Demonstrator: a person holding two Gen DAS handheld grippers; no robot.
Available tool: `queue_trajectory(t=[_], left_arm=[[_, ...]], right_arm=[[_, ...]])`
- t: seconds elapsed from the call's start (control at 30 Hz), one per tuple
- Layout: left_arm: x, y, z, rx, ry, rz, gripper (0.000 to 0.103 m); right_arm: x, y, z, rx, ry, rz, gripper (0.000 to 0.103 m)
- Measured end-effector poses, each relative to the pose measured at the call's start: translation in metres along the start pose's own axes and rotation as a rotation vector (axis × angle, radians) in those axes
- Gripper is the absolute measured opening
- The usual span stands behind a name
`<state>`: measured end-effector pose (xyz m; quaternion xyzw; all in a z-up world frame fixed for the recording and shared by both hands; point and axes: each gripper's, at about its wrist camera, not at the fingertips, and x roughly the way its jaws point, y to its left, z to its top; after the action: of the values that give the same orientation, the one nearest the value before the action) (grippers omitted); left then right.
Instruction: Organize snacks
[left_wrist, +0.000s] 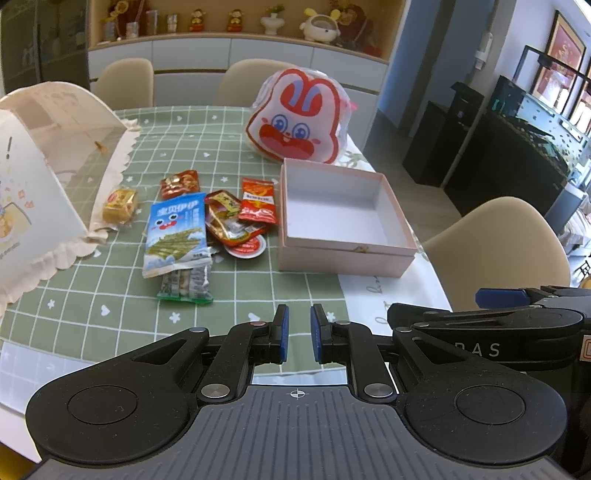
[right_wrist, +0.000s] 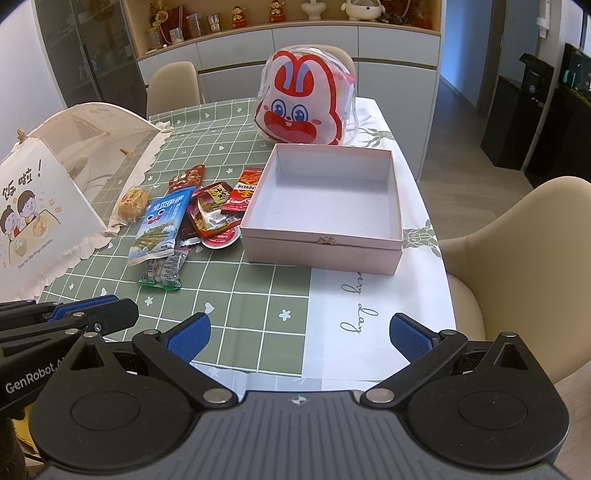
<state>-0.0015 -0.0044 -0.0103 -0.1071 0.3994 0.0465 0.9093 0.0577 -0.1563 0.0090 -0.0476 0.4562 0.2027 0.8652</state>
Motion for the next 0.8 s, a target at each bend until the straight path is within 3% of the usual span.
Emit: queue_trajectory(t=[0.8], left_arm=[[0.019, 0.027, 0.008, -0.086, 0.030, -0.024, 0.016]], right_arm=[[0.019, 0.006, 0.009, -0.022, 0.009, -0.009, 0.103]])
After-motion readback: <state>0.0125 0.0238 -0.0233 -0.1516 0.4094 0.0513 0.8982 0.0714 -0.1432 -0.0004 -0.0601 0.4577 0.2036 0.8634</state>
